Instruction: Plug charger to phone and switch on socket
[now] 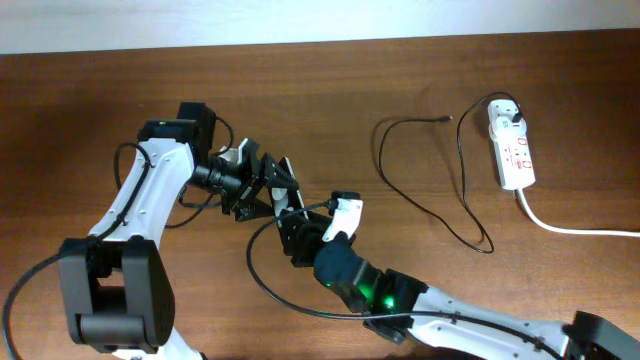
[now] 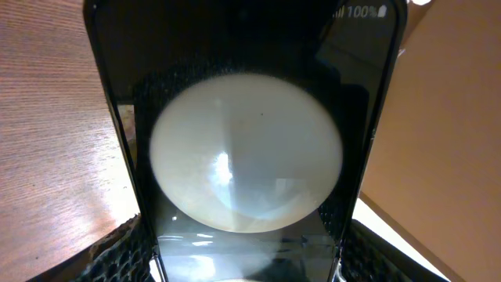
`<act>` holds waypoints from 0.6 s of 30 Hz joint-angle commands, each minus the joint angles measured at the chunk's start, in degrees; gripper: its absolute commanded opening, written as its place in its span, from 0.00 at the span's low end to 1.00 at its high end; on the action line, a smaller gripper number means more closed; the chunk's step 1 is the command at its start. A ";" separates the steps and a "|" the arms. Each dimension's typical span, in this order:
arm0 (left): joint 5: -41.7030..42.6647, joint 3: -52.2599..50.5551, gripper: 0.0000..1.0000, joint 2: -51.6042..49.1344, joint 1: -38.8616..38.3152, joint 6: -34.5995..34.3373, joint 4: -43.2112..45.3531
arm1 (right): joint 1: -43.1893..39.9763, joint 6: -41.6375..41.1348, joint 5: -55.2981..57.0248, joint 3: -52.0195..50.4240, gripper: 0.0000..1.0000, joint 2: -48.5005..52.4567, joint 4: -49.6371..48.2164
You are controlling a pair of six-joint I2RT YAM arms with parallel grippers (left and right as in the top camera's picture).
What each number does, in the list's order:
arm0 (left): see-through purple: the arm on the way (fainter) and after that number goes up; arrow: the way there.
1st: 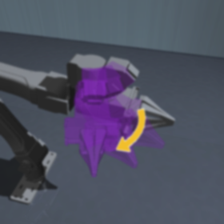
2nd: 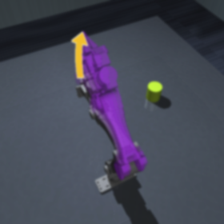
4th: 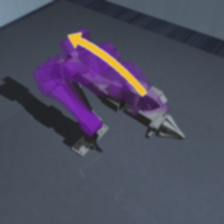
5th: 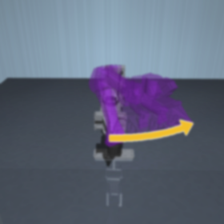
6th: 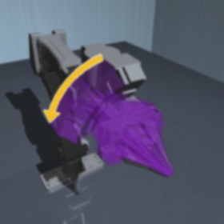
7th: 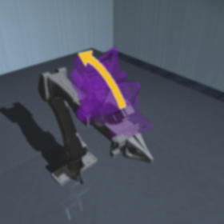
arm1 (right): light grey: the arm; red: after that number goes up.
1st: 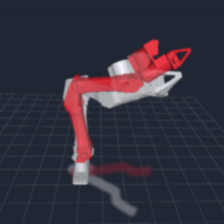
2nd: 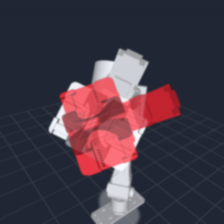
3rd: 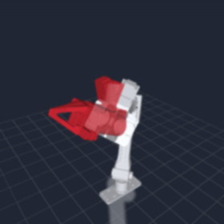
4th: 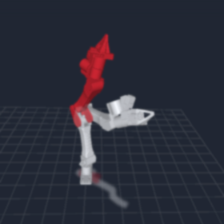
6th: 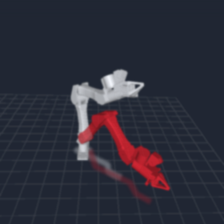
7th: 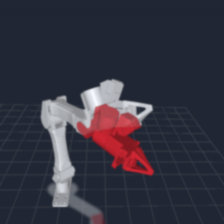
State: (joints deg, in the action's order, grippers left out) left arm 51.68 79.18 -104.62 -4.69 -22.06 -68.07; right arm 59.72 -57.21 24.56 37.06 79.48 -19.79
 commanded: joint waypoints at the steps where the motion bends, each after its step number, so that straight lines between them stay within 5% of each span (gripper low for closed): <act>1: 2.14 0.17 0.59 0.04 -0.04 1.09 -0.07 | 0.31 -0.68 0.74 2.67 0.55 2.49 -0.52; 3: 2.14 0.17 0.59 0.04 -0.04 1.09 -0.07 | 0.31 -0.09 0.52 2.89 0.50 3.43 -2.99; 6: 2.14 0.17 0.60 0.04 -0.04 1.09 -0.07 | 0.33 -0.09 -0.35 2.93 0.27 3.65 -3.02; 12: 1.22 0.17 0.60 0.04 -0.04 1.09 -0.11 | 0.31 -0.09 -3.17 2.91 0.19 3.63 -2.51; 14: -0.04 0.20 0.77 0.07 -0.02 1.11 -0.59 | 0.31 -0.09 -3.17 2.91 0.15 3.58 -2.49; 18: -0.46 0.20 0.80 0.07 -0.02 1.11 -1.01 | 0.31 -0.09 -3.15 2.93 0.12 2.16 -1.51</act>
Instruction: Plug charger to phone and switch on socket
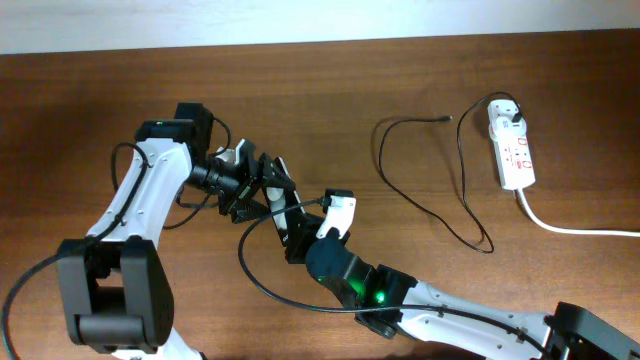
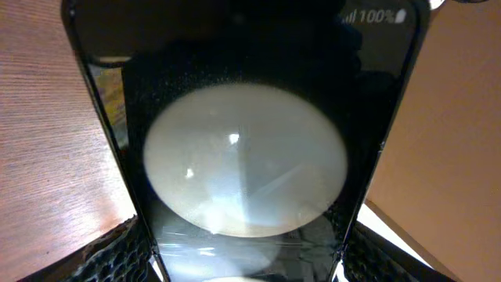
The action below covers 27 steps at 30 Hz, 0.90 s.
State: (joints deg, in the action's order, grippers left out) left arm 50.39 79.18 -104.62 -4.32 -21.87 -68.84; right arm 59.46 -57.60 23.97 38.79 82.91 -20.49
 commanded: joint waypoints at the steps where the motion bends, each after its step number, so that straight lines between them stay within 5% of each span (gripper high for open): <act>1: 0.85 0.20 0.82 0.07 -0.39 0.92 -0.26 | 0.57 0.31 -2.56 1.18 0.12 -1.53 -0.74; 7: 0.83 0.26 0.98 1.81 0.83 0.94 -0.90 | 0.50 0.31 -2.29 1.20 0.12 -2.86 0.13; 11: 0.59 0.26 0.99 12.96 7.50 5.46 -3.10 | -1.18 0.31 -2.32 1.18 0.10 -6.78 5.38; 18: -19.74 0.24 0.99 53.94 14.40 8.83 -14.64 | -1.46 0.07 -2.60 1.18 0.04 -16.06 16.39; 23: -24.20 -4.76 0.99 73.07 14.40 -2.54 -13.44 | -1.46 -4.22 -2.67 1.18 0.04 -25.42 29.03; 27: -19.71 -24.61 0.99 75.49 14.40 -11.10 5.18 | -5.90 -6.93 -1.73 1.14 0.04 -33.05 40.96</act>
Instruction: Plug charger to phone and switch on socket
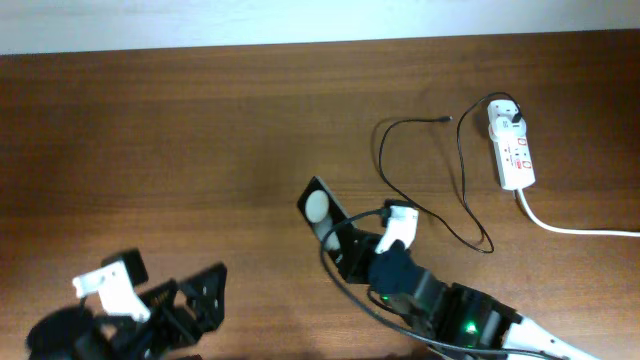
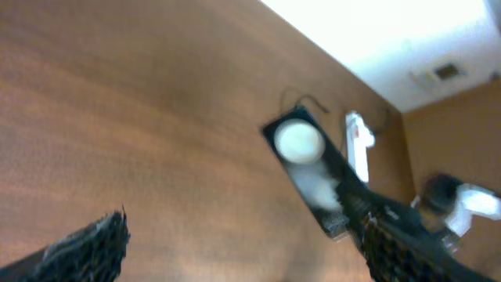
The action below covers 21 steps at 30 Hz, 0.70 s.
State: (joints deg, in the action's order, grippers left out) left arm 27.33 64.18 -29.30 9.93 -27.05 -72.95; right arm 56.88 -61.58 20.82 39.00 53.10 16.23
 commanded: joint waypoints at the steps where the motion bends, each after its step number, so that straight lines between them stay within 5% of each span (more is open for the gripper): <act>1: 7.04 -14.05 0.99 0.17 0.15 -7.69 15.78 | -5.11 -5.01 1.11 0.85 0.04 -4.17 7.10; 5: 11.91 -33.00 0.99 -1.66 -0.04 -30.84 40.15 | -9.84 -10.12 -2.82 0.44 0.04 -4.59 8.13; 9: 20.90 -35.67 1.00 -9.97 -0.09 -36.94 47.43 | -9.81 -15.69 -6.60 -0.24 0.04 -0.24 0.04; 13: 29.55 -35.67 0.89 -22.10 -0.83 -45.57 49.42 | -9.66 -21.92 -14.05 -0.24 0.04 9.05 -12.11; 15: 30.67 -35.67 0.89 -28.50 -3.65 -46.36 56.43 | -9.66 -22.84 -18.49 -0.24 0.04 13.53 -19.54; 21: 31.36 -35.65 0.88 -37.88 -12.52 -58.71 79.12 | -9.66 -32.76 -28.35 -0.24 0.04 14.88 -21.20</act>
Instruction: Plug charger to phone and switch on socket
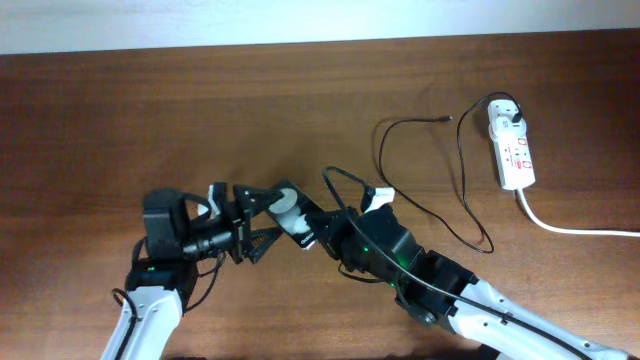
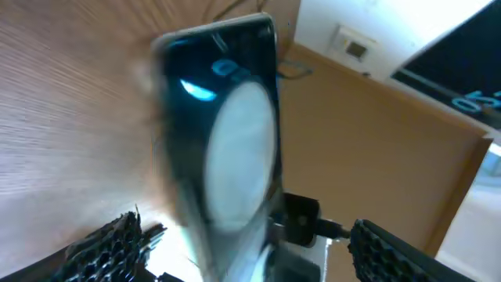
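The black phone (image 1: pixel 289 208), with a white disc on its back, is off the table, tilted, between the two arms. My right gripper (image 1: pixel 322 233) is shut on its lower end. My left gripper (image 1: pixel 262 222) stands open, its fingers (image 2: pixel 109 251) wide on either side of the phone (image 2: pixel 223 133) without touching it. The black charger cable (image 1: pixel 462 200) lies looped on the table, its free plug tip (image 1: pixel 443 120) far from the phone. Its adapter (image 1: pixel 507 115) sits in the white socket strip (image 1: pixel 515 155) at the far right.
The strip's white lead (image 1: pixel 570 228) runs off the right edge. The right arm (image 1: pixel 450 290) stretches in from the lower right. A pale wall edge (image 1: pixel 300 20) borders the far side of the brown table (image 1: pixel 150 110).
My left gripper, then open at the lower left corner far from the phone, now stands open around the phone. The right gripper has carried the phone a little to the left.
At first my left gripper held the phone at the table's left-centre while the right gripper closed in on its lower end. Then the left had let go and drawn back to the lower left, the right holding the phone alone. Now the left is back, open around it.
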`<act>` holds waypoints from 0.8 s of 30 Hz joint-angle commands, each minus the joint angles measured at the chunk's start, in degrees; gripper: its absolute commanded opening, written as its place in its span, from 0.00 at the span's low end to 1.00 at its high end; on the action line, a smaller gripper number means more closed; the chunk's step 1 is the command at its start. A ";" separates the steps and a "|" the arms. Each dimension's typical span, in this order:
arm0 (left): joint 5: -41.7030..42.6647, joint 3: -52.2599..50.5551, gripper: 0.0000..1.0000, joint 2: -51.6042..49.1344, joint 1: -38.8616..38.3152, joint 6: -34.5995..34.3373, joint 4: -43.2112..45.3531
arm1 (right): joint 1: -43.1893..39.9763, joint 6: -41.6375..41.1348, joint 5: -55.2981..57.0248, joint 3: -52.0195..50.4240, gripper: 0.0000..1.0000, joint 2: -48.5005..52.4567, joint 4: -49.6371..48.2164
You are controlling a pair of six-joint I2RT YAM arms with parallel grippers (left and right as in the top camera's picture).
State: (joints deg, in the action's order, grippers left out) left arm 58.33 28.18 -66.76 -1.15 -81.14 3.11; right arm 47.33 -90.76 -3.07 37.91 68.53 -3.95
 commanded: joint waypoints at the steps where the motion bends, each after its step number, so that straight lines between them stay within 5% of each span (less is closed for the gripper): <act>1: 0.35 0.35 0.87 -0.42 -2.14 -5.49 4.31 | -0.11 -4.31 -5.44 0.85 0.04 -0.55 -1.09; 9: -0.02 0.35 0.40 -0.42 -2.51 -11.54 4.42 | -0.11 -11.06 -8.74 0.85 0.04 -0.55 -1.44; 13: -0.11 0.35 0.29 -0.42 -2.51 -16.26 7.63 | -0.11 -15.85 -8.35 0.85 0.04 -0.55 -1.51; 18: -0.70 0.35 0.00 -0.42 -2.51 -17.18 10.16 | 0.28 -18.38 -8.94 0.85 0.04 -0.55 -2.54; 24: -5.25 0.35 0.00 -0.42 -2.45 -18.64 13.55 | 0.26 -18.14 -8.72 0.85 0.32 -0.55 3.41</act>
State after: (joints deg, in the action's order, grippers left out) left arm 56.82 27.68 -67.20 -3.79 -97.76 12.29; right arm 46.85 -109.62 -9.15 38.81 68.14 -4.01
